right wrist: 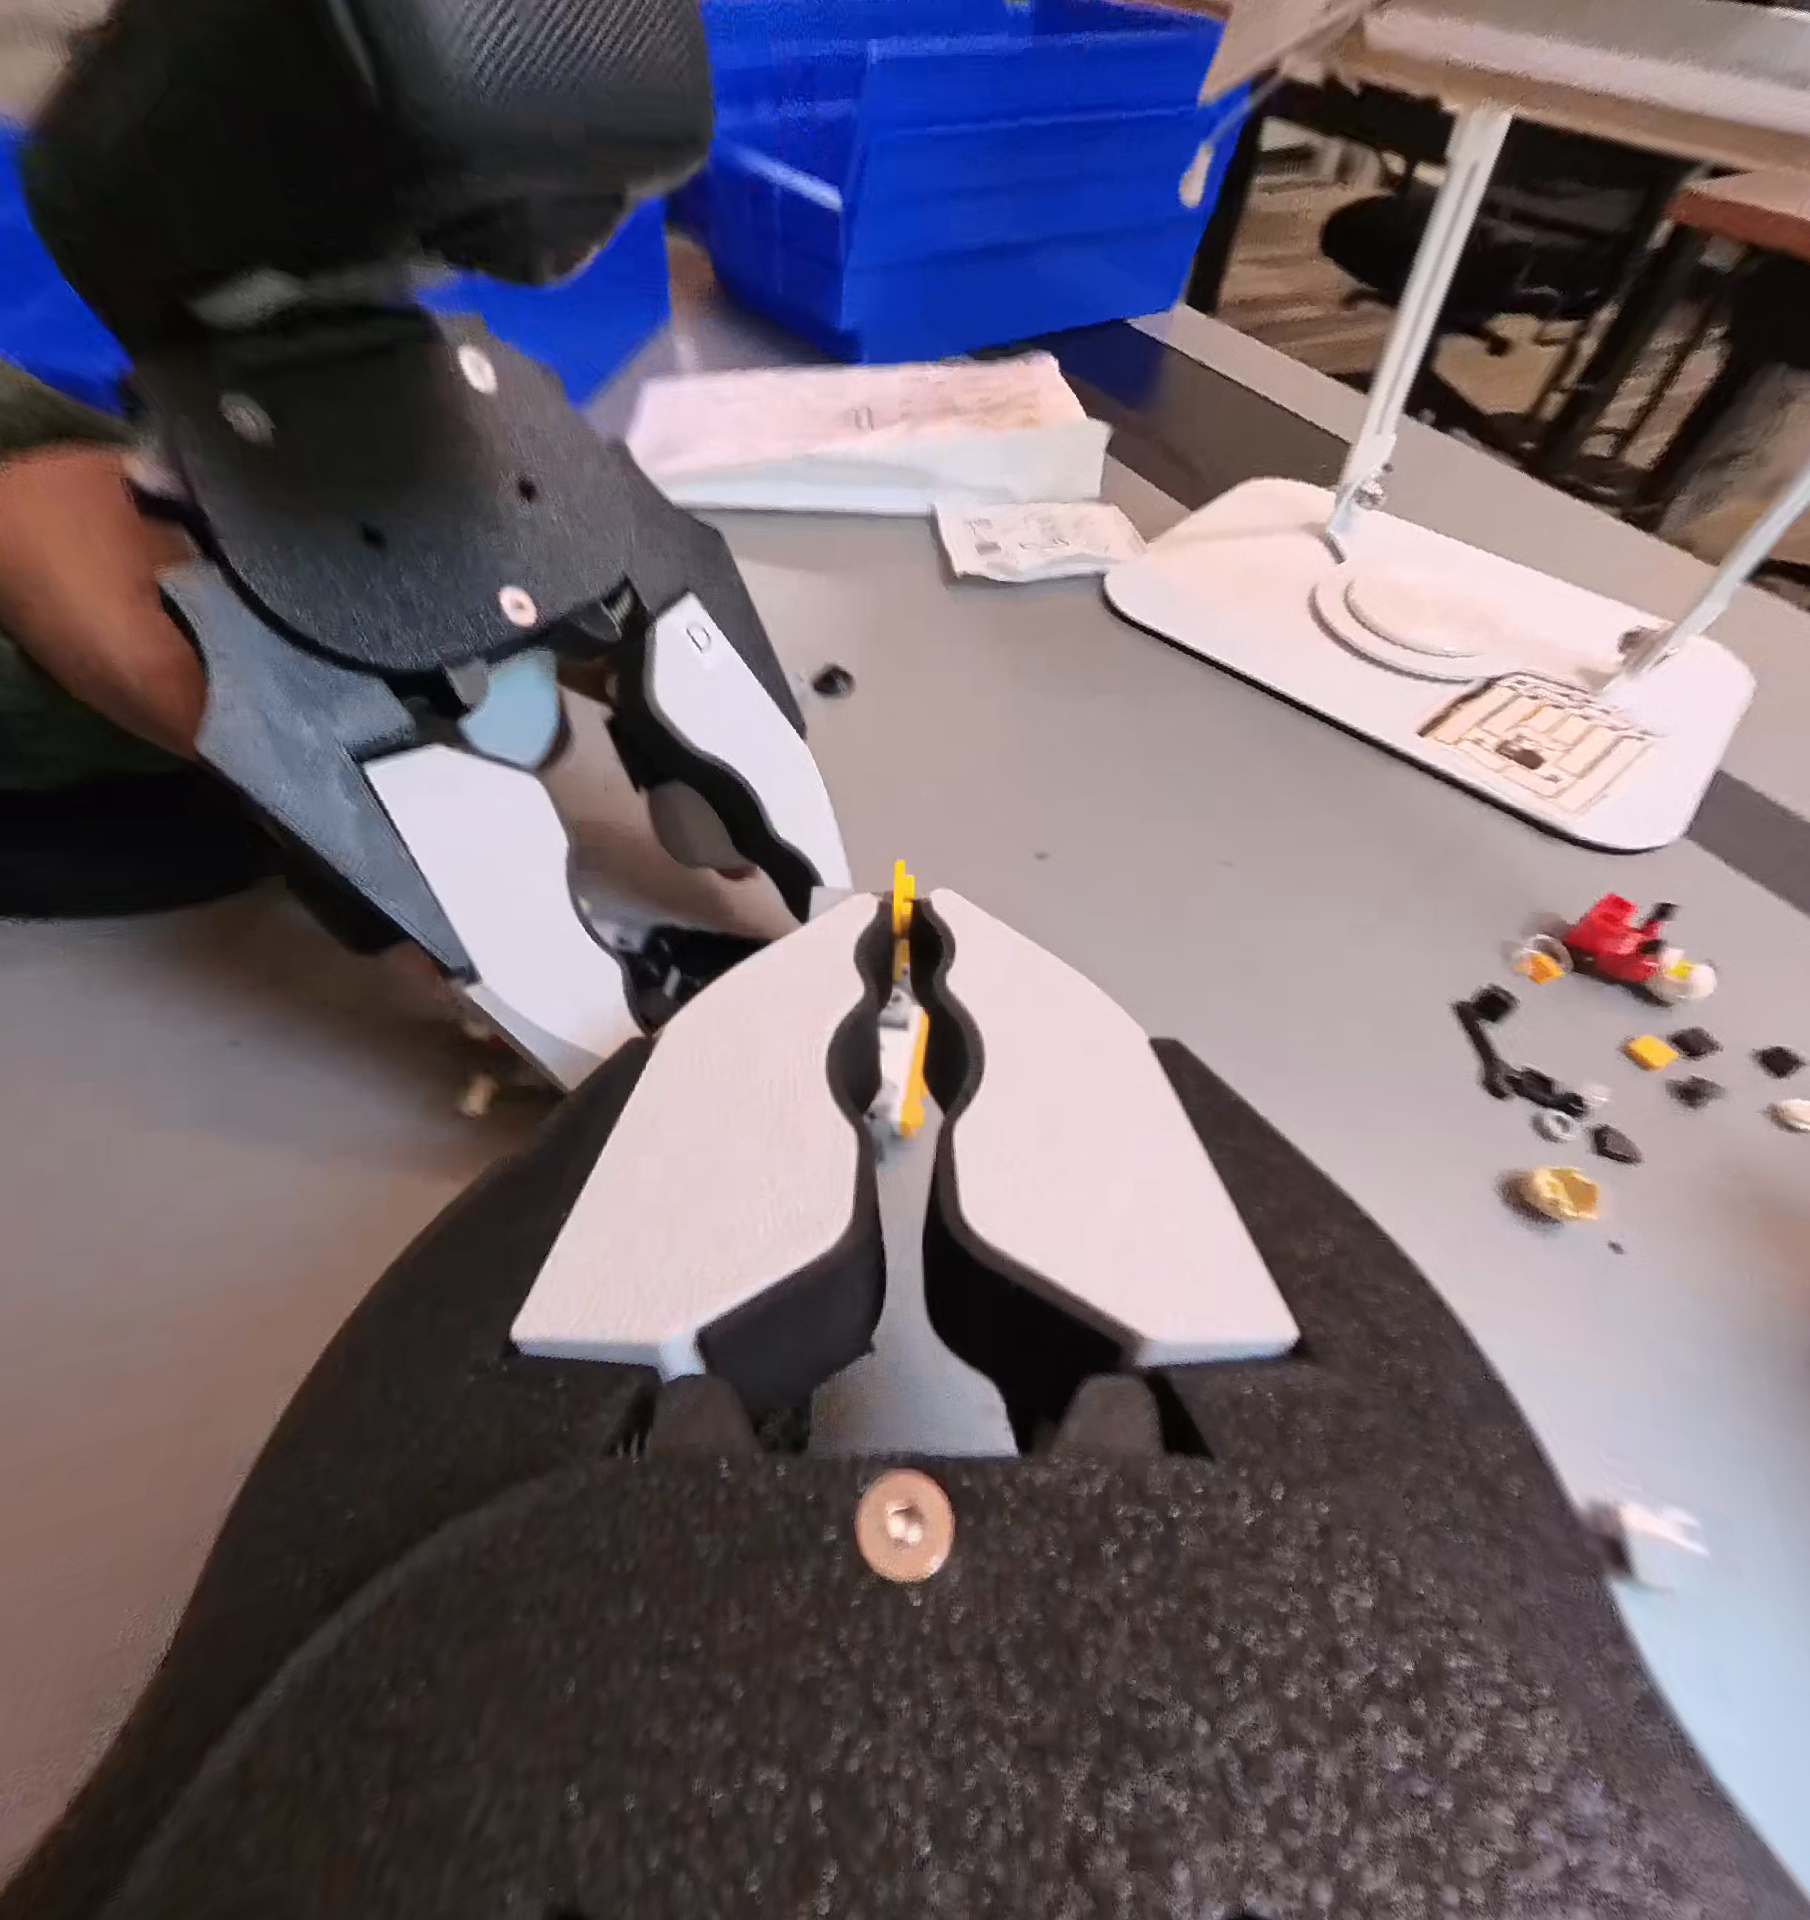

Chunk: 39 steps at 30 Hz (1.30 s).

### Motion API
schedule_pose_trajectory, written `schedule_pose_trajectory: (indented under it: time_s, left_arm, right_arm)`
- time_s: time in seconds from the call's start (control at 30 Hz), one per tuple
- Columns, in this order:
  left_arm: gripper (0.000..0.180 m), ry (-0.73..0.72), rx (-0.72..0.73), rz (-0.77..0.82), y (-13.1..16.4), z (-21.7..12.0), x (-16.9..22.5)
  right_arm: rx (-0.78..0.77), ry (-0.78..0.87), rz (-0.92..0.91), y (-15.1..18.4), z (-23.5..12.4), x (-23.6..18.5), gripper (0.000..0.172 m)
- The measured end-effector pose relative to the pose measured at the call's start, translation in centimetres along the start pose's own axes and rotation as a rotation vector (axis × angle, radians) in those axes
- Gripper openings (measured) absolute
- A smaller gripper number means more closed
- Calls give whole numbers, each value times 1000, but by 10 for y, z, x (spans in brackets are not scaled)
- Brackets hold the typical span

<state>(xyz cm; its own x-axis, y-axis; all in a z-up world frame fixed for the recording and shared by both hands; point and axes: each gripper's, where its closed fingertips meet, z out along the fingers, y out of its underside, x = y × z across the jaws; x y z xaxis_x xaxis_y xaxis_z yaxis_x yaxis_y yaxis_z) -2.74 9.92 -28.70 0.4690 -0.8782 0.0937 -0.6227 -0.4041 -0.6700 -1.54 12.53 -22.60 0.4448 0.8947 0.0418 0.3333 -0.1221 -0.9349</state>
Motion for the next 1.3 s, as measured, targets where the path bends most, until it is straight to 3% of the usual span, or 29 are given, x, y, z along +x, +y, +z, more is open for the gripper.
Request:
schedule_pose_trajectory:
  time_s: [0.13, 0.27, 0.4, 0.53, 0.63, 0.7, 0.9, 1.03, 1.13, 1.3]
  left_arm:
    - [51, 101, 199, -66, -23, -24, 4]
    - [32, 307, 500, -210, -57, -64, 15]
    - [19, 453, 554, -318, -65, -72, 25]
    - [3, 494, 612, -372, -72, -79, 28]
    - [3, 450, 598, -355, -69, -78, 26]
    - [3, 316, 568, -261, -65, -74, 22]
    - [4, -235, 388, 316, -53, -64, 8]
    - [4, -361, 307, 537, -44, -60, 4]
    - [4, -347, 306, 559, -43, -58, 6]
    - [3, -165, 398, 348, -41, -67, 2]
  right_arm:
    - [127, -80, 91, -18, -9, -2, 3]
    - [221, -70, -27, -34, -14, -9, 3]
    - [294, 5, -217, -51, -20, -20, 3]
    - [306, 96, -412, -57, -23, -27, 3]
    - [275, 175, -558, -56, -22, -29, 3]
    - [234, 193, -541, -52, -18, -28, 3]
    - [160, -10, -106, -36, -7, -25, 4]
    - [108, -158, 130, -27, -4, -27, 5]
    - [111, -226, 198, -27, -6, -28, 4]
    - [135, -203, 162, -30, -10, -23, 4]
